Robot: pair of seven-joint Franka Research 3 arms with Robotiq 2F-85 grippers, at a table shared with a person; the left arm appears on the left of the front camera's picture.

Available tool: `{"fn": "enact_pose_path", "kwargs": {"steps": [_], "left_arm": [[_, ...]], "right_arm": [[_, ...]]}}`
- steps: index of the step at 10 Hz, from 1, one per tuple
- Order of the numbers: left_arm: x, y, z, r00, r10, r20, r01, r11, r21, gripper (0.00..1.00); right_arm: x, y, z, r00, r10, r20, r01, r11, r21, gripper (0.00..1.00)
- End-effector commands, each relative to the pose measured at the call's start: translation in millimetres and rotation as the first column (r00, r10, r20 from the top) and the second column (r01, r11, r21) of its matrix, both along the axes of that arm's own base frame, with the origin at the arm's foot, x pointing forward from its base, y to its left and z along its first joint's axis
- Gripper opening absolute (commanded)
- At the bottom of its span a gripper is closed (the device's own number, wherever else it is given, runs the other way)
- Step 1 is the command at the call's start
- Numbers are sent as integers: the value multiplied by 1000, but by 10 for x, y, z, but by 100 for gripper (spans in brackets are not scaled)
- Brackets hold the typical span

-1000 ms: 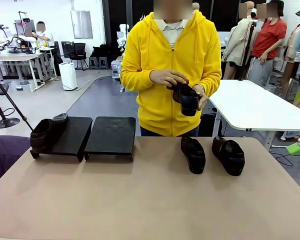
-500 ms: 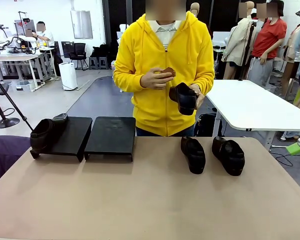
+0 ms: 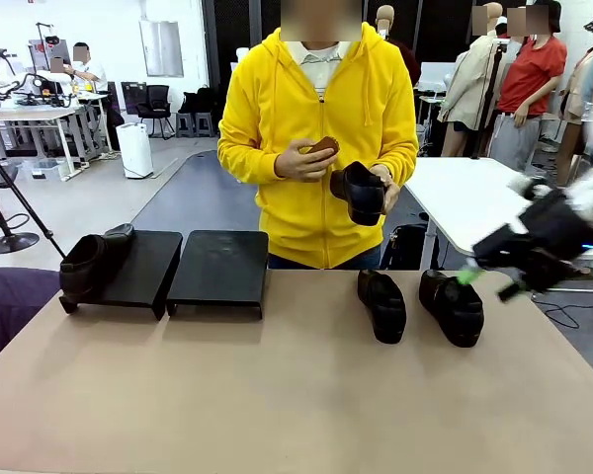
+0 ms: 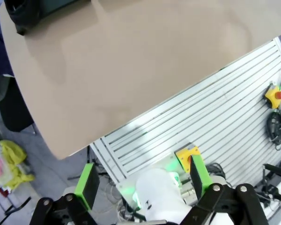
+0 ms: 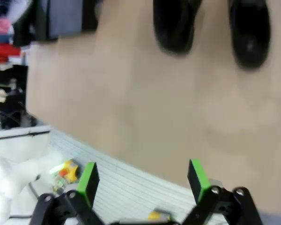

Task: Organize the shoes by placing them on the stand.
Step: Pick up one Shoe and place it in the middle of the table.

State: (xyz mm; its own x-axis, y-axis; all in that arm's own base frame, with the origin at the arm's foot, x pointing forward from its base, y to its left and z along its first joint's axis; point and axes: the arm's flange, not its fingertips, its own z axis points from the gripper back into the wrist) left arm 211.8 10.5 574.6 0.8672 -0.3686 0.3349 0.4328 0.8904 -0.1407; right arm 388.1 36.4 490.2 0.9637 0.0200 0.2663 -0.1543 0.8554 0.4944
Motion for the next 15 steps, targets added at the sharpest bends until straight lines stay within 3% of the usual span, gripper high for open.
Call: {"fn": "enact_pose_path", "kwargs": {"steps": [1,3,6,8,9,10,11,13,15], "left_arm": [[2,31,16,1000,8,-4,-8,1000,6,100],[2,31,16,1000,8,-4,-8,1000,6,100],[2,31,16,1000,8,-4,-8,1000,6,100],[2,31,16,1000,8,-4,-8,1000,6,100],[2,31,16,1000,8,-4,-8,1000,6,100],[2,31,16,1000,8,-4,-8,1000,6,100],[2,31,16,1000,8,-4,-8,1000,6,100],[2,31,16,1000,8,-4,-8,1000,6,100],[2,31,16,1000,8,-4,-8,1000,6,100]], "right_arm": [[415,-106,-70,1000,-24,6,24,1000,13,100],[85,-451,143,999,-46,24,46,999,-7,100],[-662,-1056,439,999,-6,-48,10,998,68,100],[-559,-973,354,999,-18,34,15,996,83,100],[-428,-872,333,999,22,25,-24,997,78,100],[-421,-919,424,998,64,-12,-63,995,79,100],[-589,-1099,615,995,86,-56,-82,995,61,100],[-1166,-1598,1041,978,105,-180,-101,994,30,100],[-1769,-2028,1249,958,59,-281,-53,998,29,100]]}}
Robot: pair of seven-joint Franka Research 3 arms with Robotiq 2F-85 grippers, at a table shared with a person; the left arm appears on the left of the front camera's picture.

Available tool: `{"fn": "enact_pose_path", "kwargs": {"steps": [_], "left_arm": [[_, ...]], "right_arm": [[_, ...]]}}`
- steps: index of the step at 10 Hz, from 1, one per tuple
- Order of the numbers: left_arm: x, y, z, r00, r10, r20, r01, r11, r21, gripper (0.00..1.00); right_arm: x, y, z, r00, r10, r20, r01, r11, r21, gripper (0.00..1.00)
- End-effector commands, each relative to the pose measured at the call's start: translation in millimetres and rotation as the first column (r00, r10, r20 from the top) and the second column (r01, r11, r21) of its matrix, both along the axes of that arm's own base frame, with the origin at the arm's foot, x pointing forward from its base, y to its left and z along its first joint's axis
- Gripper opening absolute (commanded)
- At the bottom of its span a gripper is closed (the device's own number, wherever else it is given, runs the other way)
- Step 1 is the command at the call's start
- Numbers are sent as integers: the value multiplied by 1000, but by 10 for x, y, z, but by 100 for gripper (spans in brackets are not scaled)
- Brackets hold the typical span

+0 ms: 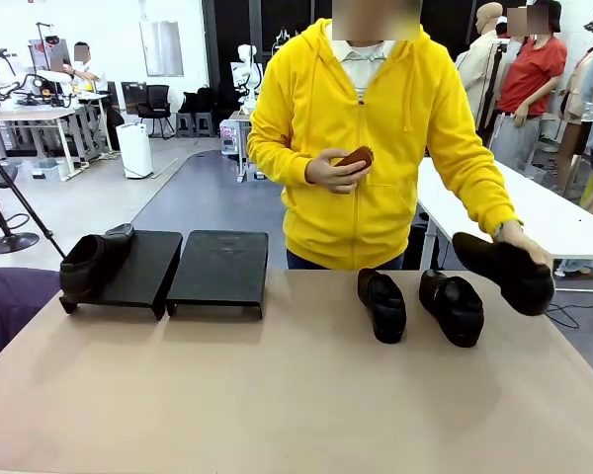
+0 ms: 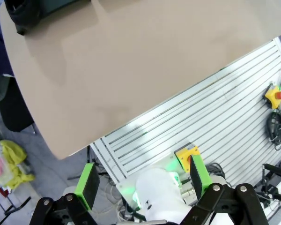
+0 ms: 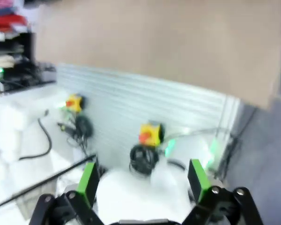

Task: Organize the shoes by placing them on the stand.
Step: Pick up one Shoe and place it in the middle of the table.

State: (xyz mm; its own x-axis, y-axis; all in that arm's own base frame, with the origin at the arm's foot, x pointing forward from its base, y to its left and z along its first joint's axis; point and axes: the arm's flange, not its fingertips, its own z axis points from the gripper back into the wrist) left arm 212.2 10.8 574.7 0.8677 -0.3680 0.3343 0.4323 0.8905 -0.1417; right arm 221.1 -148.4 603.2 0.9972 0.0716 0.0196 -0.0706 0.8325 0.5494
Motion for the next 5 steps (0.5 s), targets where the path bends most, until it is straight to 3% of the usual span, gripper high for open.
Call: {"fn": "enact_pose_path", "kwargs": {"steps": [1,3,5], "left_arm": [[-2,27,16,1000,7,-3,-7,1000,6,100],[-2,27,16,1000,7,-3,-7,1000,6,100],[-2,27,16,1000,7,-3,-7,1000,6,100]], "right_arm": [[-330,-355,133,999,22,-45,-20,999,29,100],[-567,-601,-26,994,56,-92,-48,995,89,100],[-628,-625,-188,998,10,-61,-4,995,96,100]]}}
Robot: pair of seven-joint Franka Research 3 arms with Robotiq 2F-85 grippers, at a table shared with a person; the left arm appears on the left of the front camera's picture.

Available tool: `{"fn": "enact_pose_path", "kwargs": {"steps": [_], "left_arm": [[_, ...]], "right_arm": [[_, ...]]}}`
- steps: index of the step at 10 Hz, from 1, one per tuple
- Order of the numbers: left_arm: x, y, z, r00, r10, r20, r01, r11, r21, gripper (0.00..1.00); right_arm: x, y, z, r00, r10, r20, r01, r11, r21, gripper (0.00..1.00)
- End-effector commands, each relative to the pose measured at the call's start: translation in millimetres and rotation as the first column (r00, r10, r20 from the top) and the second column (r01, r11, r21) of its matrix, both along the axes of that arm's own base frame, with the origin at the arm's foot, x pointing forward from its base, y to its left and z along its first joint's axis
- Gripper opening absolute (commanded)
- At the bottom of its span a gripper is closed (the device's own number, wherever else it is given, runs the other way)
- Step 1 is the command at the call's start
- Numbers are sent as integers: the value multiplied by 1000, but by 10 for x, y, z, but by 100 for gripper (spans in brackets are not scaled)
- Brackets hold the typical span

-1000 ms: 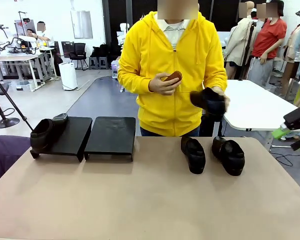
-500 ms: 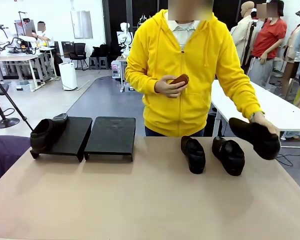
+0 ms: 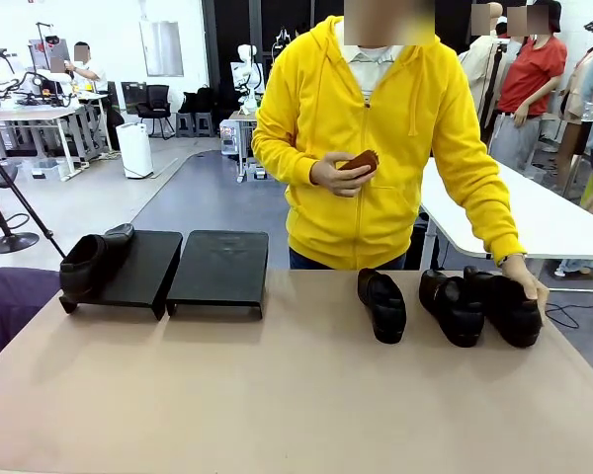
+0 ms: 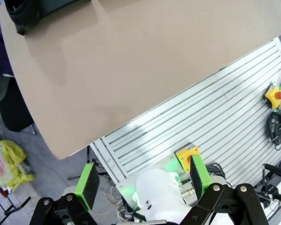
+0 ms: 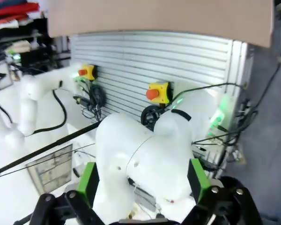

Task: Organize the shoes by placing them on the stand.
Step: Pick up one Shoe and place it in the middle of the table.

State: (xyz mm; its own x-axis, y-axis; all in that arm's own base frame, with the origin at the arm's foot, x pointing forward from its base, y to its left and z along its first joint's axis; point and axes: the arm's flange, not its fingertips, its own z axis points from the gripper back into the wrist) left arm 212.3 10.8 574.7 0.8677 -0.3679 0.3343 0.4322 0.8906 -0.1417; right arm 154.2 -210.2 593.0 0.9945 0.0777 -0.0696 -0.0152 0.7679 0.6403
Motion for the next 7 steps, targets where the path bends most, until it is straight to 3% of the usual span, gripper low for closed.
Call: {"fn": "enact_pose_path", "kwargs": {"steps": [1,2,4,7], "left_arm": [[-2,27,15,1000,7,-3,-7,1000,6,100],[-2,27,15,1000,7,-3,-7,1000,6,100],[-2,27,15,1000,7,-3,-7,1000,6,100],[-2,27,15,1000,7,-3,-7,1000,6,100]], "right_arm": [[78,47,-54,995,-57,85,58,998,-10,100],[210,223,11,985,-103,138,109,994,-34,100],[778,899,149,987,-77,144,103,976,-190,100],[2063,2038,-28,986,40,162,9,957,-291,100]]}}
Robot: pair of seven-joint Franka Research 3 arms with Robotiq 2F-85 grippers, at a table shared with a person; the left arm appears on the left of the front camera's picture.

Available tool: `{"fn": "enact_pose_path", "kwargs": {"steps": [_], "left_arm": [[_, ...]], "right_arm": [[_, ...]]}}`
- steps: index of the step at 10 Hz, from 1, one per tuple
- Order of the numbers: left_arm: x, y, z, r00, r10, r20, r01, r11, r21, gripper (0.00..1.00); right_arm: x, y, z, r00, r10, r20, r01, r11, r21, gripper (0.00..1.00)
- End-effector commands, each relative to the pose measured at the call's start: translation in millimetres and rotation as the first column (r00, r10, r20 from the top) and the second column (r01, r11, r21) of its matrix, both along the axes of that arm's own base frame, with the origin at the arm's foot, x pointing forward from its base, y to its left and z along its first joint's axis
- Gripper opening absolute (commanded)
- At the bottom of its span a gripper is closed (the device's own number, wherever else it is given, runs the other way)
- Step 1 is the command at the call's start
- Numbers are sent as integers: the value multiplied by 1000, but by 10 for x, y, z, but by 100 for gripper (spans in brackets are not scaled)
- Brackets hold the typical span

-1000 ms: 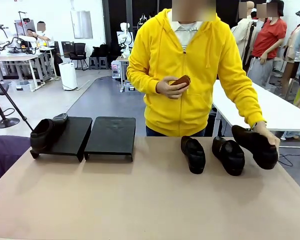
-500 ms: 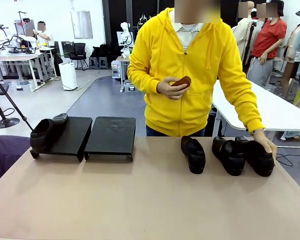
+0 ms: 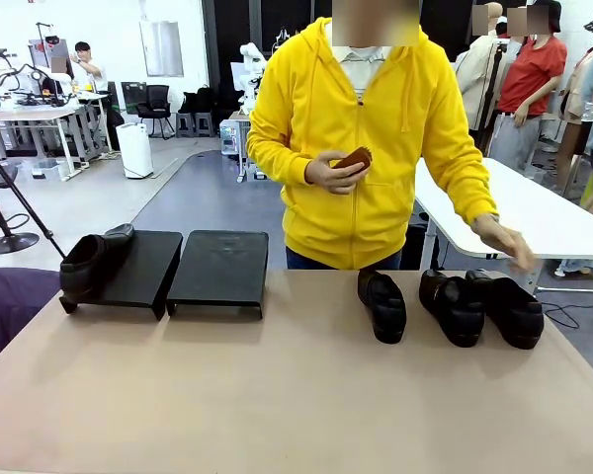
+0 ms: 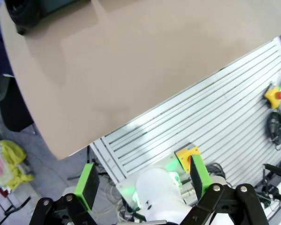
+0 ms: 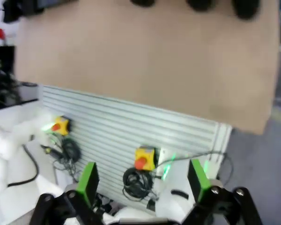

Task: Organize the shoes by placing them on the stand.
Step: Pick up one Shoe and place it in the middle of the table.

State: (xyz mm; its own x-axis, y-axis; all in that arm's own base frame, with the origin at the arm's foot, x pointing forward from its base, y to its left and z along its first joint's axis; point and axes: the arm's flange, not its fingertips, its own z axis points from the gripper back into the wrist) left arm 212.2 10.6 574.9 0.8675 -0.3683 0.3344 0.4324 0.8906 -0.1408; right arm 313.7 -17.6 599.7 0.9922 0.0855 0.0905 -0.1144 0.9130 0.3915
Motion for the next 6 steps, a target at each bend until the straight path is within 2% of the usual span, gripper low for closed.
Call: {"fn": "enact_pose_path", "kwargs": {"steps": [1,2,3,4,5,6], "left_arm": [[-1,29,13,1000,7,-3,-7,1000,5,100],[-1,29,13,1000,7,-3,-7,1000,5,100],[-1,29,13,1000,7,-3,-7,1000,5,100],[-1,29,13,1000,7,-3,-7,1000,5,100],[-1,29,13,1000,7,-3,-7,1000,5,100],[-1,29,13,1000,7,-3,-7,1000,5,100]], "right_arm": [[868,443,-251,999,51,-18,-51,999,-16,100],[1166,719,-395,999,32,14,-31,997,-67,100],[1333,925,-532,998,58,20,-57,996,-69,100],[1417,1046,-661,997,67,27,-65,994,-87,100],[1330,995,-688,999,42,-25,-45,991,-124,100],[1383,1098,-765,996,91,25,-89,994,-62,100]]}}
